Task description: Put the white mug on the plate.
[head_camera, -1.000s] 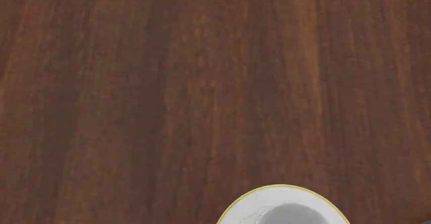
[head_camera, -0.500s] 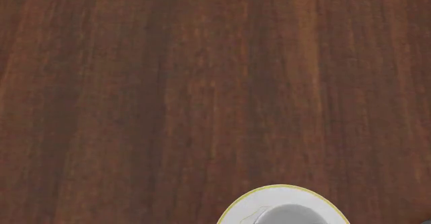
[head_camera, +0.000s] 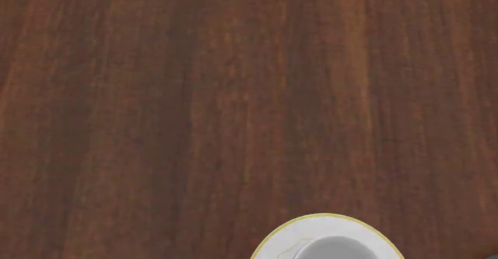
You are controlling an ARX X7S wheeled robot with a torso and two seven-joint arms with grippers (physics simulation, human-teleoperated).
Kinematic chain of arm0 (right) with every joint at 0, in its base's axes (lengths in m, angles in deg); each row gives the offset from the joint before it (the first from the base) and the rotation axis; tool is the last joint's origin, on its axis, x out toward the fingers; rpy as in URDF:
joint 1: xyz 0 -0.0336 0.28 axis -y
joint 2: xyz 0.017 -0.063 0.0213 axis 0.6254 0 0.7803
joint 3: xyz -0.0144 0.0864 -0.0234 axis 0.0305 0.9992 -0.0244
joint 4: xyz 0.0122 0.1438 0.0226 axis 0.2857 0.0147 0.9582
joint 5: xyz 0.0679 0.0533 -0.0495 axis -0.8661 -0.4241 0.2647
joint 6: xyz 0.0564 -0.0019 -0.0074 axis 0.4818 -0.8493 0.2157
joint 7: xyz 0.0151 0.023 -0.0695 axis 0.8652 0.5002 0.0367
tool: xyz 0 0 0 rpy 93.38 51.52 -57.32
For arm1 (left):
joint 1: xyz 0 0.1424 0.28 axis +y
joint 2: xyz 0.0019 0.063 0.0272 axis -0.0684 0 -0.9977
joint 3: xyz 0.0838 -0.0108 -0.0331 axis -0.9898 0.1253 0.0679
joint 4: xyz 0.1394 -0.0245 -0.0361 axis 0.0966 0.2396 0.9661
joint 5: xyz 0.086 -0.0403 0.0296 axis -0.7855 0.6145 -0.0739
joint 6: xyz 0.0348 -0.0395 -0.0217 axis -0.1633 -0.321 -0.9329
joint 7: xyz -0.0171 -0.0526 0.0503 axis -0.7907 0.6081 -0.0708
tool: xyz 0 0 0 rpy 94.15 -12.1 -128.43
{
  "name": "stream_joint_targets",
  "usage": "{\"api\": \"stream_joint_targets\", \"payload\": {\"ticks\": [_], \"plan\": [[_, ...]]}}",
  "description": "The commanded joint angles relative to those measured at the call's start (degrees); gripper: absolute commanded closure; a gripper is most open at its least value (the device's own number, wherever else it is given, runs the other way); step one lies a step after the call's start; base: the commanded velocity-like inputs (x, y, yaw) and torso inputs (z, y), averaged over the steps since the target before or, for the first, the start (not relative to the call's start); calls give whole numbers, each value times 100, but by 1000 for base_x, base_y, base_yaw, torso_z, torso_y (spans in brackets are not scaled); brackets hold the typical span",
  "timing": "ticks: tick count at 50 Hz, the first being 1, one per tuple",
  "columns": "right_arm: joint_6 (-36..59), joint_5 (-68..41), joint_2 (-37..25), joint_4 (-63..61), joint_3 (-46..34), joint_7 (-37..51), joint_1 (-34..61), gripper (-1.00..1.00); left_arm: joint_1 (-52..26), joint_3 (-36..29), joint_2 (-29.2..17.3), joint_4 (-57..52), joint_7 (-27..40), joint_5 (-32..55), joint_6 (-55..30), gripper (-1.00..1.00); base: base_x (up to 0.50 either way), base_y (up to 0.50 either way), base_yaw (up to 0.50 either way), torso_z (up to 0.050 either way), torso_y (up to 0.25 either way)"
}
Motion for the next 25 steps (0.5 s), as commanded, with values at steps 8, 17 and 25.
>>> {"api": "stream_joint_targets", "payload": {"ticks": [8, 17, 25], "plan": [[-16, 163, 137, 0, -47, -210, 0, -100, 191, -42, -175, -341, 206, -36, 8, -100, 0, 0, 0, 0, 0], [-33, 193, 150, 0, -112, -230, 0, -100, 287, -49, -260, -492, 320, -50, 5, -100, 0, 0, 0, 0, 0], [-53, 152, 65, 0, -188, -150, 0, -100, 246, 2, -327, -905, 549, -44, -197, -100, 0, 0, 0, 0, 0]]}}
